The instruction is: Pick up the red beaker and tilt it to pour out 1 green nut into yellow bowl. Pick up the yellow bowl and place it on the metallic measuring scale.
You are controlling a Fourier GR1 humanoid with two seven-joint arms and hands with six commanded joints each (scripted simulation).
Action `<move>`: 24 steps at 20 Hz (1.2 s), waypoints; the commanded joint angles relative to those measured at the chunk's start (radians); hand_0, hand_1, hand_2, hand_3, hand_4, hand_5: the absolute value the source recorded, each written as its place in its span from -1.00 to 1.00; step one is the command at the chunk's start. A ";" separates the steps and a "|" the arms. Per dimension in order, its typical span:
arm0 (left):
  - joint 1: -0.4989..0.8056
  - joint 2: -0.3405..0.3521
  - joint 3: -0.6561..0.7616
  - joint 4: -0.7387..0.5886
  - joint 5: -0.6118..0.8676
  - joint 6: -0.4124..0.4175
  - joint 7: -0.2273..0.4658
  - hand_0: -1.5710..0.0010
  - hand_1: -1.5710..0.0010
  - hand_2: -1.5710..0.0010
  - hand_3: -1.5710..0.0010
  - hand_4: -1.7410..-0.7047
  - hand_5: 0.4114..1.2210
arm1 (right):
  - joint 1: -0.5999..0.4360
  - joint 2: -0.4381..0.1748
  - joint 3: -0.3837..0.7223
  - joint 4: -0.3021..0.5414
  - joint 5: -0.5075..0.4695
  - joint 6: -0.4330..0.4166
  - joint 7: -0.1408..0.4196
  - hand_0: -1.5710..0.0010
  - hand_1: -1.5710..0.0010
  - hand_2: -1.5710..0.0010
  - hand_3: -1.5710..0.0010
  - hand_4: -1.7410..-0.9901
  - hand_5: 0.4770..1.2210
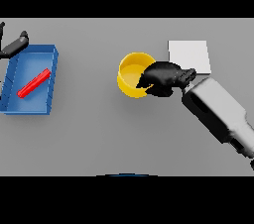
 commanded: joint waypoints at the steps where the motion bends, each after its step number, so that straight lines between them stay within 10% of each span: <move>1: -0.001 0.006 0.003 0.001 0.002 -0.005 -0.012 1.00 1.00 1.00 1.00 0.82 -0.20 | -0.003 -0.005 -0.003 -0.001 -0.003 0.005 0.004 -0.99 -0.97 -0.98 -0.73 -0.95 0.99; 9: -0.002 0.016 0.005 0.013 0.001 -0.012 -0.025 1.00 1.00 1.00 1.00 0.84 -0.15 | -0.044 -0.085 -0.063 0.033 -0.007 -0.029 0.053 -0.93 -0.98 -1.00 -0.71 -0.95 1.00; 18: -0.015 0.013 0.013 0.031 0.009 -0.017 -0.014 1.00 1.00 1.00 1.00 0.81 -0.16 | -0.127 -0.128 -0.088 0.249 0.017 -0.117 -0.015 -0.99 -1.00 -1.00 -0.61 -0.95 1.00; 24: 0.007 0.017 0.028 -0.034 0.030 -0.015 0.049 1.00 1.00 1.00 1.00 0.76 -0.12 | -0.151 -0.130 -0.110 0.449 0.036 -0.202 -0.019 -0.95 -0.81 -0.90 -0.90 -0.97 1.00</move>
